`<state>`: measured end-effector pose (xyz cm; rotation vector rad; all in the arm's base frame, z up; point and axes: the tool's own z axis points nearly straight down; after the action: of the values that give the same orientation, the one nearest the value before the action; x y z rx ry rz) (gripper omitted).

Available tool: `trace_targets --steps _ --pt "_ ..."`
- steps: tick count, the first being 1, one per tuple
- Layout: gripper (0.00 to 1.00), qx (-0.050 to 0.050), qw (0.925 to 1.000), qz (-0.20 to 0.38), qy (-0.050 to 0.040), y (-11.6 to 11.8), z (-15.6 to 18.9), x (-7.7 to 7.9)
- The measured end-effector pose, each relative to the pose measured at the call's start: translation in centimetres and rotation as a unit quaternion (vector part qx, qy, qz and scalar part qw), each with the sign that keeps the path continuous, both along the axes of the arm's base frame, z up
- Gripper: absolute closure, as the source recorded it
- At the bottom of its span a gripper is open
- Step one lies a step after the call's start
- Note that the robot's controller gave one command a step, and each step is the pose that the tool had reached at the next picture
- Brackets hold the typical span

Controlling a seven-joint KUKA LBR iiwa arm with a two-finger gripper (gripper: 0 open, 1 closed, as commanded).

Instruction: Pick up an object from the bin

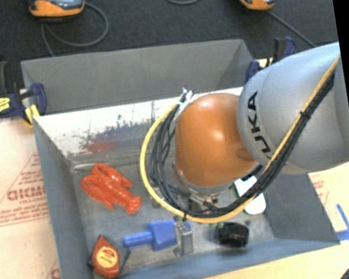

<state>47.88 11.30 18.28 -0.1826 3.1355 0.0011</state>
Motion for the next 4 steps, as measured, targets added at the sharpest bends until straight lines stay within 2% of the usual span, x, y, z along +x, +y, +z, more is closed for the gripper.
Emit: trace_targets --steps 1,2,3,4 --pt "0.0 0.0 1.0 0.0 0.0 0.0 0.0 0.0" --pt "0.0 0.0 0.9995 0.03 -0.0041 -1.0 -4.5 0.1" --pt "0.0 0.0 0.989 0.148 -0.001 -0.9 -8.2 0.1" --pt "1.0 0.0 0.9794 0.202 0.0001 0.3 -11.3 0.6"
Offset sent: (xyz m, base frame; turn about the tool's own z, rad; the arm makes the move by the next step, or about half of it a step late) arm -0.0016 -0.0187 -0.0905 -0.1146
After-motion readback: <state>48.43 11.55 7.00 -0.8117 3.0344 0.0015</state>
